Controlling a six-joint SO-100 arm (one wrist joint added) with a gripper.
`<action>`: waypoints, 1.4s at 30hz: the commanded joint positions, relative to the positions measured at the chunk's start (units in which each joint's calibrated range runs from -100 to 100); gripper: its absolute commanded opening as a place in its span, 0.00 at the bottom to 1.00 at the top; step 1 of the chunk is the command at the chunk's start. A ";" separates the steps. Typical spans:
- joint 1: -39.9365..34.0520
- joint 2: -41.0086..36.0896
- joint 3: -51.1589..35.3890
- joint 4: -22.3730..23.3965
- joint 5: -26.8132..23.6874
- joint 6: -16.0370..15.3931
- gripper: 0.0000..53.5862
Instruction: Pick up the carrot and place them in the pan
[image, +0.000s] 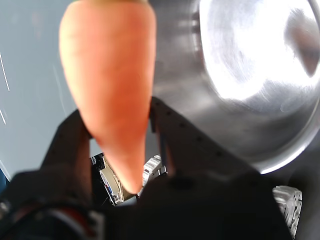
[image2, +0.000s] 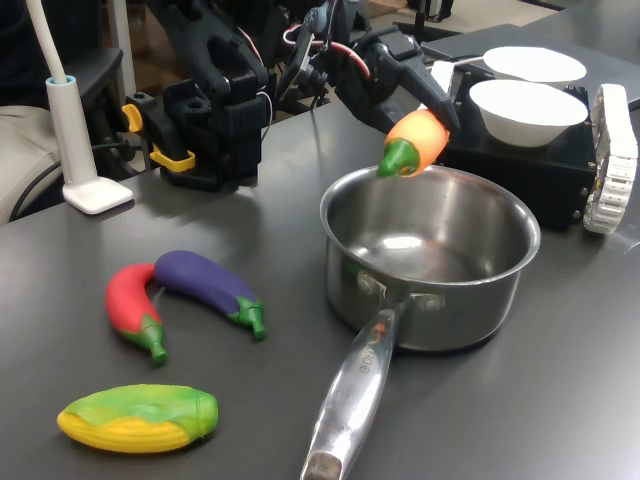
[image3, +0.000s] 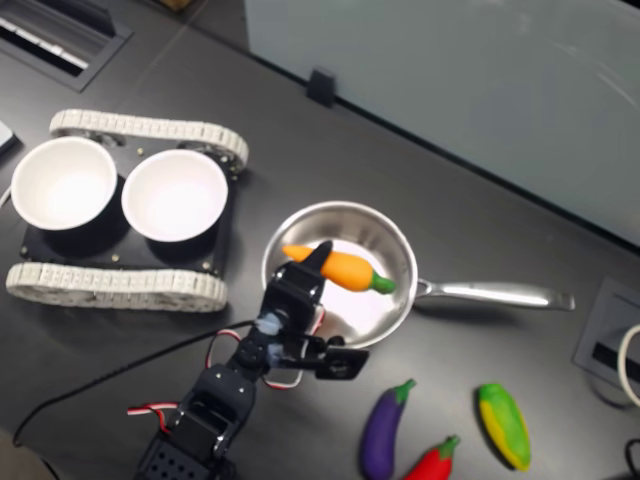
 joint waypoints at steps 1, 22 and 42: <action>-1.88 -4.30 -3.39 1.02 0.88 0.91 0.34; -6.23 -8.77 -2.21 4.01 0.68 0.99 0.66; -4.17 -13.83 3.52 -0.09 0.73 1.16 0.42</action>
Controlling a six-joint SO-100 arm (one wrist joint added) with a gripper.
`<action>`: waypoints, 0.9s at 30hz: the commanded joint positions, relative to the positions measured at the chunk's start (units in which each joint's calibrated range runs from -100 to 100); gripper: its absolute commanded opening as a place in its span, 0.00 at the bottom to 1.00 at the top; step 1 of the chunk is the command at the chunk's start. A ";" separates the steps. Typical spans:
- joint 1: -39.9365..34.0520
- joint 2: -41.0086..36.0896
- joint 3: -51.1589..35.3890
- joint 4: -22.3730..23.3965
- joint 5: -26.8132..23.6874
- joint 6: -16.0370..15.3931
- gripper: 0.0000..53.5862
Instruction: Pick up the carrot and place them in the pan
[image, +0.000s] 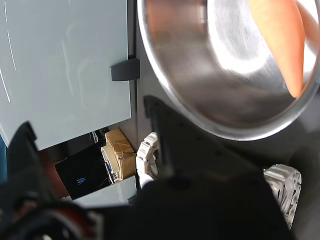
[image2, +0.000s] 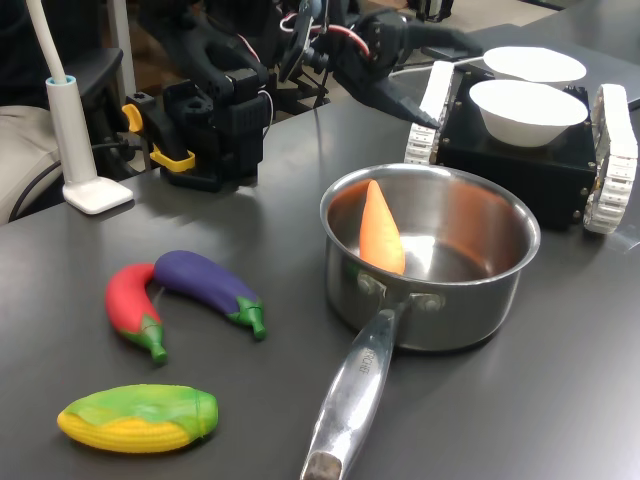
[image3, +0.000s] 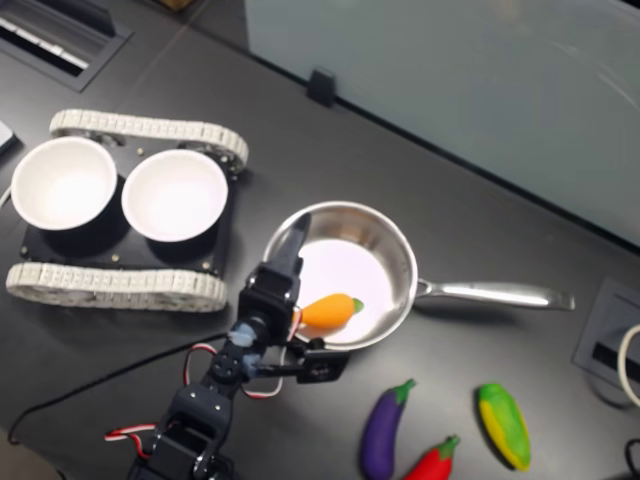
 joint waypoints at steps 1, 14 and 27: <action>1.67 -4.57 0.44 -3.91 0.39 0.88 0.37; 1.78 -8.20 2.08 -4.25 -0.15 0.88 0.04; 3.27 -14.61 4.08 -3.83 -1.12 0.88 0.00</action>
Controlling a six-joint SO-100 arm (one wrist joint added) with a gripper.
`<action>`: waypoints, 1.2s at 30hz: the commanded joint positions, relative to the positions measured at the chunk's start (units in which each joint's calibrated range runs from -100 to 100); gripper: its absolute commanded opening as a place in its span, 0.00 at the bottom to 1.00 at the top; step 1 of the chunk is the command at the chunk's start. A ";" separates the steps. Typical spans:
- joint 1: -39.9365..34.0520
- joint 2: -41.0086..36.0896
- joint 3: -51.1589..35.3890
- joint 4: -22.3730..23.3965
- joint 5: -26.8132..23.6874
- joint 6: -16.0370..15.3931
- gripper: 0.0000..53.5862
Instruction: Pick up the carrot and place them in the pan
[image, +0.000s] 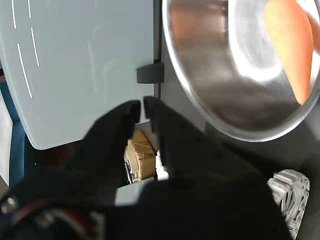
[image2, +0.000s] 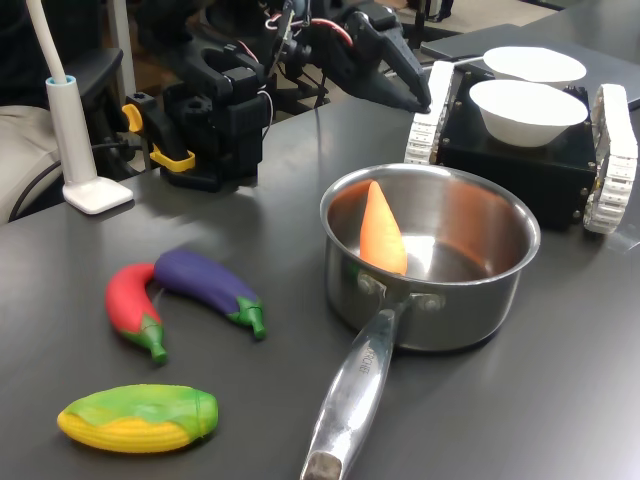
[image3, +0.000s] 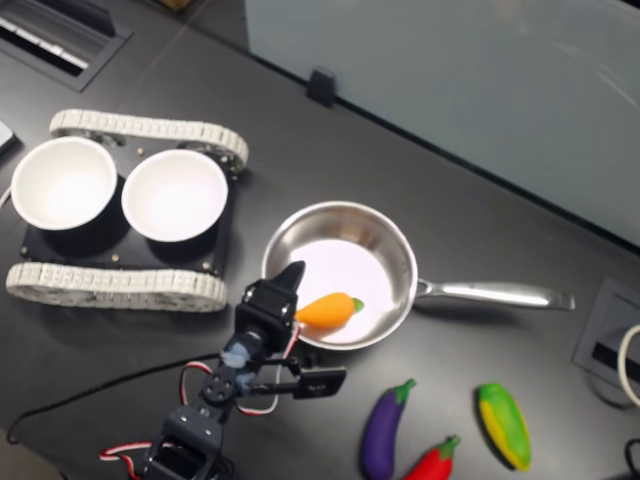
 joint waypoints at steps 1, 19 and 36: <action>1.18 -4.09 -1.08 -2.47 -0.49 0.88 0.00; 1.18 -14.97 -0.17 10.16 -1.42 0.88 0.00; -0.19 -15.90 5.19 18.86 -1.81 0.80 0.00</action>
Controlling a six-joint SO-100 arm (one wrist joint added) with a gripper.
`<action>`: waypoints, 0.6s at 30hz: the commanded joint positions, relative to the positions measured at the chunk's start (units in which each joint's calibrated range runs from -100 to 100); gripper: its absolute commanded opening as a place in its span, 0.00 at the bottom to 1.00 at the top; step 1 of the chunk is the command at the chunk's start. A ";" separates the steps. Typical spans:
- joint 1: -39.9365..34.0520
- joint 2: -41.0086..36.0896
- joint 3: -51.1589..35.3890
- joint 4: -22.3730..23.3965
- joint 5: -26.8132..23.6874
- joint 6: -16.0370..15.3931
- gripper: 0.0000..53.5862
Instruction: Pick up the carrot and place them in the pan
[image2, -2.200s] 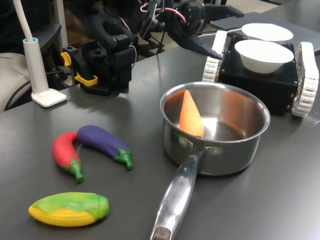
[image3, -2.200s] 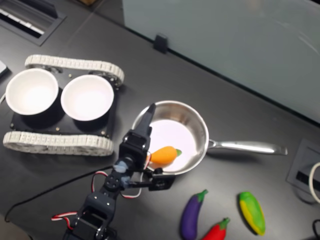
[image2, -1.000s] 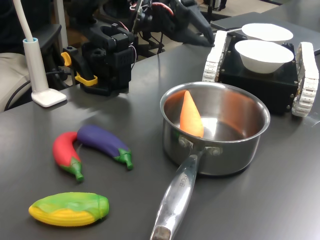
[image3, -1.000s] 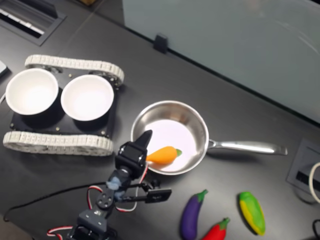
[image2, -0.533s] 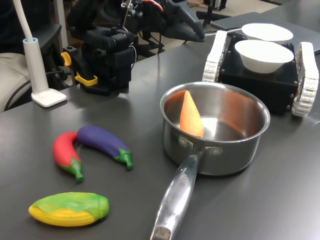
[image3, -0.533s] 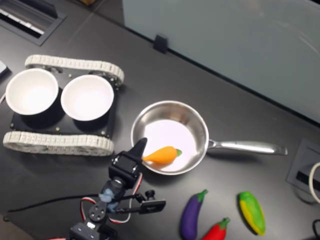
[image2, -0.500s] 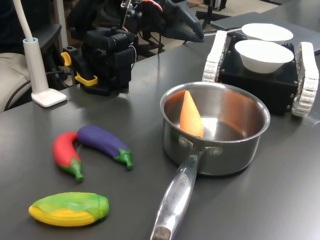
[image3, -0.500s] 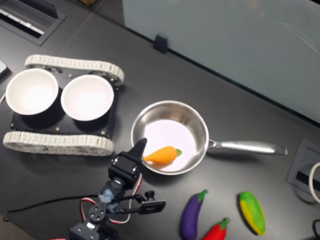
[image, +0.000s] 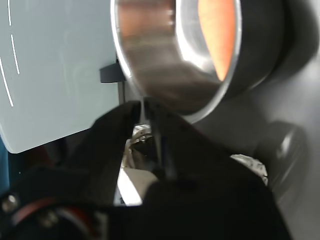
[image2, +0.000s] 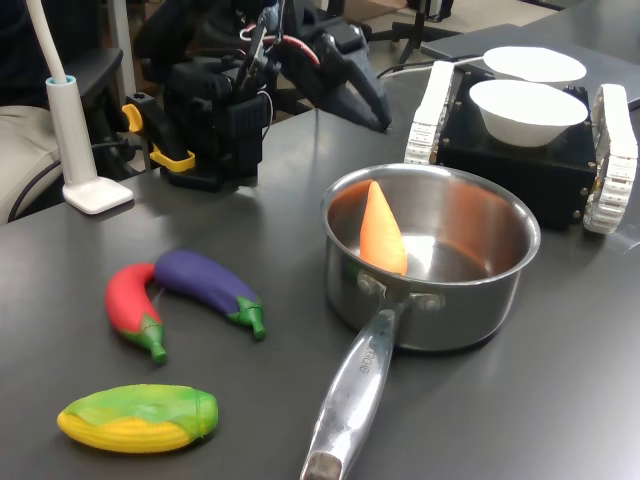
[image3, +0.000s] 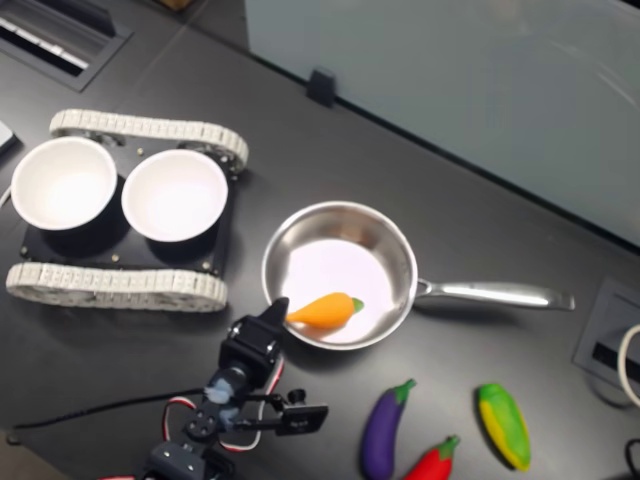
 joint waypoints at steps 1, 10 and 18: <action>-0.41 -0.75 0.12 1.35 -0.49 0.80 0.00; -0.53 -0.75 2.85 6.98 -0.98 0.72 0.00; -0.87 -0.83 6.94 8.43 -0.98 0.63 0.00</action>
